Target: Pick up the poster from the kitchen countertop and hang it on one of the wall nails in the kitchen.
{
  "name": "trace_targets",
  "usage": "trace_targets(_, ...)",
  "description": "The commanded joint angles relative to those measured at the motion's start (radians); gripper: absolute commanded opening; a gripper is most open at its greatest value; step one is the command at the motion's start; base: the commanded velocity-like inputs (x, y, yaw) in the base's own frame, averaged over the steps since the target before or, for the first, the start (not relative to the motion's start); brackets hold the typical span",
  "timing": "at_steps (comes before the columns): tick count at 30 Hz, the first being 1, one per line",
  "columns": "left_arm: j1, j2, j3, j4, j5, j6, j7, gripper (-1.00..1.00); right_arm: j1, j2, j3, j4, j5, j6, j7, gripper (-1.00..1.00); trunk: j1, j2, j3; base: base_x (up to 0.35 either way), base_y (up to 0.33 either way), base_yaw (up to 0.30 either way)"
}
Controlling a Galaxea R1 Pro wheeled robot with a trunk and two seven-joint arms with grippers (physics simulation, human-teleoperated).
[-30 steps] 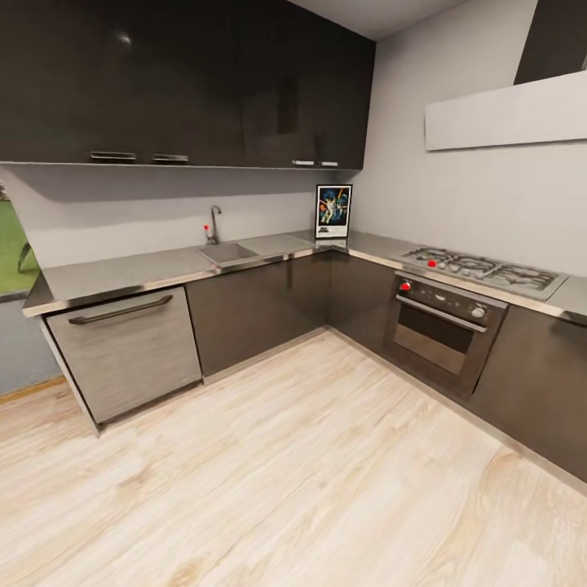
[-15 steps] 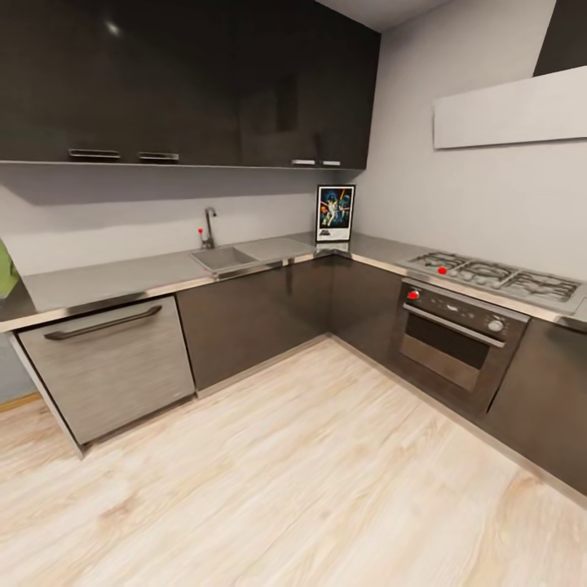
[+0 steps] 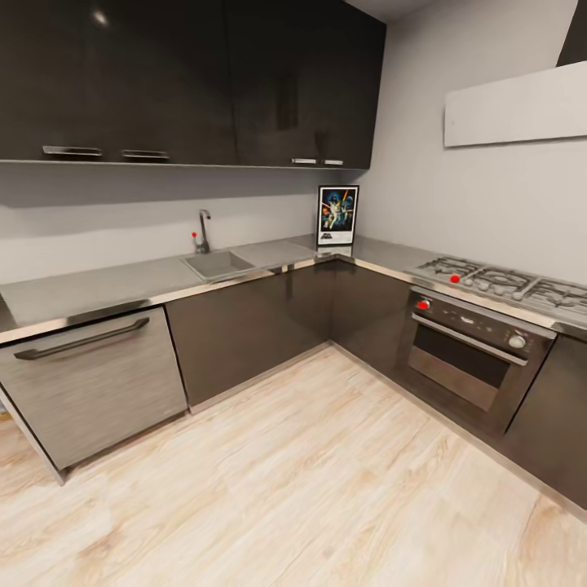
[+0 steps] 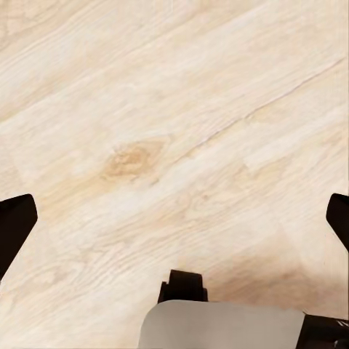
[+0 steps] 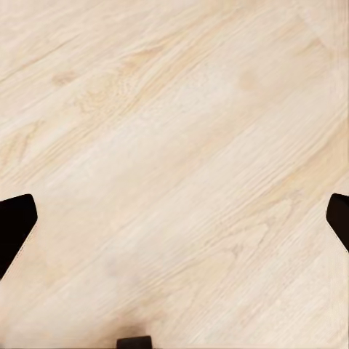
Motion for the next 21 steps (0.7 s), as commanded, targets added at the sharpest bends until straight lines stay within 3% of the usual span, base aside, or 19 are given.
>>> trace_targets(1,0.000,0.000,0.001,-0.001,0.000,-0.002,0.000,1.00,-0.001,0.000,0.000,0.001,0.004,-0.003,-0.003,1.00,0.001,0.000,-0.001,0.339,0.000,0.000)
trace_targets(21,0.000,0.000,0.001,-0.001,0.000,-0.002,0.000,1.00,-0.001,0.000,0.000,0.000,0.004,-0.003,-0.003,1.00,0.001,0.000,-0.001,0.339,0.000,0.000)
